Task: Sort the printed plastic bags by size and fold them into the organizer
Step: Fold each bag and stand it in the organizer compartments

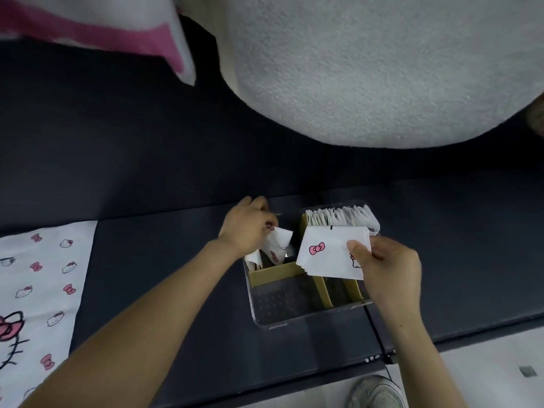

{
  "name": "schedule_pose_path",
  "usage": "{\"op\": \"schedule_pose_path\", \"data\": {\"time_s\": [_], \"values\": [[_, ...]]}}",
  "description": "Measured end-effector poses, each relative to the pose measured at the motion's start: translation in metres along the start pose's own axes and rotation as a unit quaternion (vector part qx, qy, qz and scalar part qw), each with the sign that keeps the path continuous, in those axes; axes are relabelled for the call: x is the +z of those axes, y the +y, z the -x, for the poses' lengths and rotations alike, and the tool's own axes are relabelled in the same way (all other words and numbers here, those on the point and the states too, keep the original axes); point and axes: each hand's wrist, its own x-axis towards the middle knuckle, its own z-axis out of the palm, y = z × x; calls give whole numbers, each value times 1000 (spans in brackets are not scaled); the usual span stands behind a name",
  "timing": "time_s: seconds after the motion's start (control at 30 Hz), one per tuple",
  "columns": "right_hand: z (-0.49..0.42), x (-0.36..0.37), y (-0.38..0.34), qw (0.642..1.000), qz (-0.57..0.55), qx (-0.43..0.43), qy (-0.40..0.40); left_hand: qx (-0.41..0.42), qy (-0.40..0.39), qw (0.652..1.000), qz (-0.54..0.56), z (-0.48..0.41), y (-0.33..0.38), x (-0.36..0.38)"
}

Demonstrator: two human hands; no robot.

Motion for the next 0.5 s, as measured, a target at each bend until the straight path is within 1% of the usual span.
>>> {"op": "schedule_pose_path", "data": {"time_s": [0.13,0.2,0.27,0.33,0.4,0.43,0.47,0.5], "values": [[-3,8,-3,1000,-10,-19,15,-8,-2,997,81,11,-22,-2],[-6,18,-10,998,2,-58,30,-32,-22,994,106,19,-28,-5],[-10,34,-19,992,43,-112,28,-64,-39,988,139,26,-30,-7],[-12,55,-30,980,118,-158,-9,-94,-37,980,174,32,-31,-4],[-16,77,-35,950,238,-189,-69,-124,-1,967,222,39,-29,3],[-18,88,-36,929,296,-197,-101,-140,27,957,254,41,-27,7],[-20,99,-37,914,330,-200,-128,-159,53,943,289,44,-25,11],[-22,109,-36,908,338,-196,-150,-179,71,926,325,47,-22,15]]}}
